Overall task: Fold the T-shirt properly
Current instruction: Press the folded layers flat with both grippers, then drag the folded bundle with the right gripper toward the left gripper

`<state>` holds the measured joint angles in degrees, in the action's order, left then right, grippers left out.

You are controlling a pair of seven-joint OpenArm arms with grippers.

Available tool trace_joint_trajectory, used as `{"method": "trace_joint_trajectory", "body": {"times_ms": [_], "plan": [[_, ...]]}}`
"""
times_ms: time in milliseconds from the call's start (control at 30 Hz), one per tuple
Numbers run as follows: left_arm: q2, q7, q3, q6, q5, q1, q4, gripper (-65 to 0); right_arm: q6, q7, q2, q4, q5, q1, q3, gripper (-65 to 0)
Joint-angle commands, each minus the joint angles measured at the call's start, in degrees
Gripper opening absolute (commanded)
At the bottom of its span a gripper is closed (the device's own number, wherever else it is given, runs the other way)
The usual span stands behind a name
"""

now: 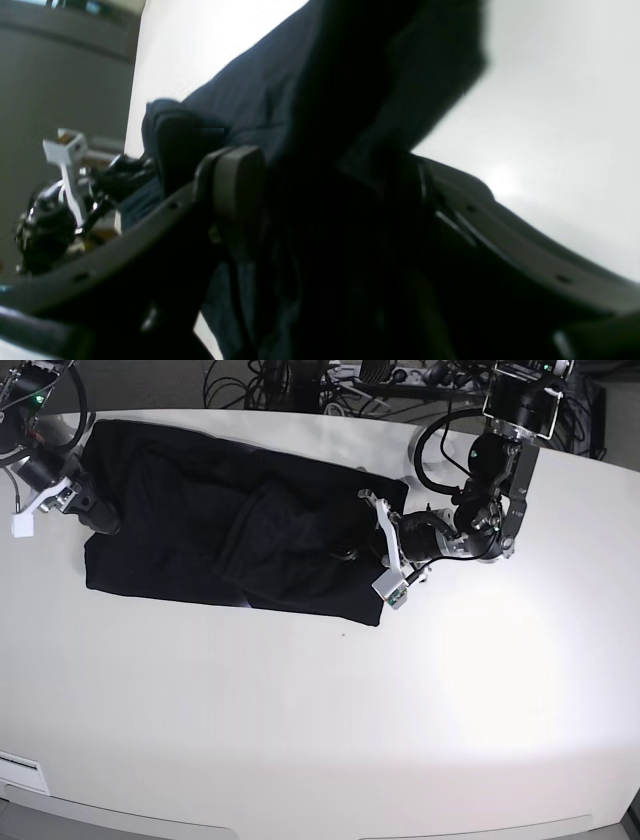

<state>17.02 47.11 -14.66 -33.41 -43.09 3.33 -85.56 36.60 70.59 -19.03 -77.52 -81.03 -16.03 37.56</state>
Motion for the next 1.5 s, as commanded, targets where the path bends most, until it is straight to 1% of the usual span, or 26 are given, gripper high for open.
{"method": "trace_joint_trajectory", "body": {"times_ms": [0, 133, 167, 200, 233, 267, 333, 367, 433, 500, 600, 667, 767, 800, 833, 933, 1000, 1033, 1067, 1100, 1167, 1267, 1333, 1433, 1467], "plan": [[0.9, 6.5, -0.2, 1.5, 5.9, -0.6, 0.5, -65.0, -0.9, 1.9, 0.0, 0.0, 0.2, -0.3, -0.9, -25.8], [0.9, 6.5, -0.2, 1.5, 5.9, -0.7, 0.5, -65.0, -1.0, 2.4, 0.0, -0.9, 0.8, -0.3, -2.6, -26.3], [0.9, 6.4, -0.2, 1.5, 5.9, -0.6, 0.5, -65.0, -1.0, 2.4, 0.0, -1.6, 2.0, -0.3, -2.8, -27.2], [0.9, 6.4, -0.2, 1.5, 5.9, -0.6, 0.5, -65.0, -1.0, 2.3, 0.0, -2.5, 3.3, -0.3, -2.8, -30.0], [0.9, 6.4, -0.2, 1.5, 5.9, -0.6, 0.5, -65.0, -1.1, 2.3, 0.0, -3.7, 4.3, -0.3, -2.8, -34.4], [0.9, 6.4, -0.2, 1.5, 5.9, -0.6, 0.5, -65.0, -1.6, 2.3, 0.0, -5.2, 5.2, -0.3, -2.8, -41.1], [0.9, 6.4, -0.2, 1.5, 5.9, -0.6, 0.5, -65.0, -3.3, 2.3, -0.1, -8.9, 6.7, -0.3, -2.7, -59.1], [0.9, 6.4, -0.2, 1.5, 5.9, -0.6, 0.5, -65.0, -3.7, 2.3, -0.1, -11.3, 7.7, -0.3, -2.7, -65.0], [0.9, 6.4, -0.2, 1.5, 5.5, -0.6, 0.5, -65.0, -3.8, 1.1, -0.3, -17.3, 11.8, -0.3, -2.6, -65.0], [0.9, 6.4, -0.2, 0.5, 3.5, -0.6, 0.4, -65.0, -5.3, -1.4, -1.0, -23.7, 18.4, -0.5, -2.6, -65.0], [0.9, 6.5, -0.2, -2.0, -2.1, -0.2, 0.3, -65.0, -7.3, -4.7, -2.5, -31.3, 26.4, -1.3, -2.6, -65.0], [0.9, 7.3, -0.2, -3.1, -6.3, 0.7, 0.2, -65.0, -7.7, -6.4, -4.0, -34.1, 29.9, -2.2, -2.6, -65.0], [0.9, 10.8, -0.2, -3.3, -14.1, 3.6, 0.1, -65.0, -9.0, -6.6, -7.2, -35.0, 33.2, -3.5, -2.6, -65.0], [1.0, 12.2, -0.2, -3.2, -16.6, 4.6, 0.1, -65.0, -9.5, -6.6, -7.9, -35.0, 33.6, -3.8, -2.6, -65.0], [0.9, 13.3, -0.2, -3.2, -18.8, 5.4, 0.1, -63.6, -9.9, -6.6, -8.6, -35.0, 33.5, -4.4, -2.6, -65.0], [0.9, 15.2, -0.2, -3.3, -23.3, 7.1, 0.1, -62.4, -10.2, -6.5, -8.6, -35.0, 33.3, -5.5, -2.7, -65.0], [0.9, 16.0, -0.2, -3.5, -24.0, 7.8, 0.1, -62.4, -9.7, -6.5, -8.4, -34.9, 33.6, -6.2, -2.7, -65.0], [1.0, 16.2, -0.2, -3.5, -23.9, 8.0, 0.1, -62.4, -8.9, -6.5, -8.5, -34.9, 33.8, -6.3, -2.7, -65.0], [1.0, 16.2, -0.2, -3.5, -23.7, 8.2, 0.1, -62.4, -8.7, -6.6, -8.7, -34.9, 35.1, -6.3, -2.7, -65.0], [1.0, 16.2, -0.2, -3.5, -23.6, 8.3, 0.1, -62.4, -8.9, -6.6, -9.0, -34.9, 36.5, -6.2, -2.7, -65.0], [1.2, 16.2, -0.2, -3.5, -23.4, 8.1, 0.1, -62.4, -10.5, -6.6, -10.3, -34.9, 38.1, -6.2, -2.7, -65.0], [1.3, 16.3, -0.2, -3.5, -23.4, 7.6, 0.1, -62.4, -11.7, -6.6, -12.3, -34.9, 39.3, -6.2, -2.6, -65.0], [1.2, 16.4, -0.2, -3.5, -23.5, 7.0, 0.1, -62.4, -12.4, -6.6, -12.7, -35.1, 37.2, -6.2, -2.6, -65.0], [1.2, 16.4, -0.2, -3.5, -23.4, 6.2, 0.1, -62.4, -12.3, -6.4, -12.2, -36.0, 28.0, -6.2, -2.6, -65.0], [1.2, 16.4, -0.2, -3.5, -23.4, 5.9, 0.2, -62.4, -11.6, -6.5, -12.0, -36.4, 24.8, -6.2, -2.7, -65.0]]}}
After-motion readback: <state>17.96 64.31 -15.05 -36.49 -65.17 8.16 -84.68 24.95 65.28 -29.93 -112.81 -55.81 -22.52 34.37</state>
